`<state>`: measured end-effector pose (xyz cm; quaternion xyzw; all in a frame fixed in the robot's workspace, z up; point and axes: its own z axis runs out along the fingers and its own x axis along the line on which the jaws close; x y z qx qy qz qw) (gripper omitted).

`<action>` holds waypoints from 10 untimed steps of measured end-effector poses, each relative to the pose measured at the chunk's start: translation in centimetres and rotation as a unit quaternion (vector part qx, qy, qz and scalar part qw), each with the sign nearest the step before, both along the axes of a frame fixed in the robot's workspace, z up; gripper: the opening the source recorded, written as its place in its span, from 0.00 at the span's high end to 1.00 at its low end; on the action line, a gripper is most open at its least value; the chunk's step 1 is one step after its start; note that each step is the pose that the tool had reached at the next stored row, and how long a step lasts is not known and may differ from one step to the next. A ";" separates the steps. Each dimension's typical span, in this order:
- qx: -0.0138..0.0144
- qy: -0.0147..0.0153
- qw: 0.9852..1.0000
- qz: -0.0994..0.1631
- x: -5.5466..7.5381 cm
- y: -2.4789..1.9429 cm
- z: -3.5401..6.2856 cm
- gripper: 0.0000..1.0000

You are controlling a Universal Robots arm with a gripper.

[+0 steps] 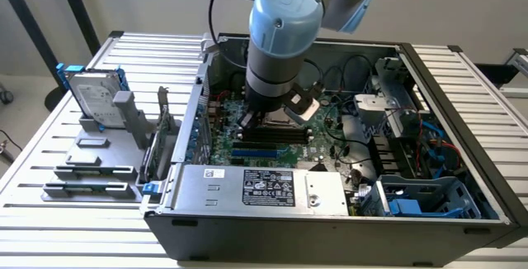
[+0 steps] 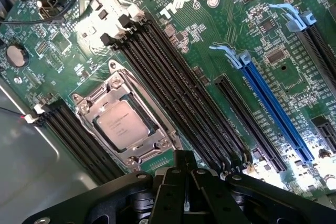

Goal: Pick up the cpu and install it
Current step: 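Install the first cpu locking lever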

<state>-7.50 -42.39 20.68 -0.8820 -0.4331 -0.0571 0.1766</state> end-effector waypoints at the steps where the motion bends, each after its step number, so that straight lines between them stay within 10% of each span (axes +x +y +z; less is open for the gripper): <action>1: 0.000 0.000 1.000 0.001 0.0 0.02 -0.15 0.89; 10: 0.000 0.000 1.000 0.009 -0.1 0.45 -1.07 0.89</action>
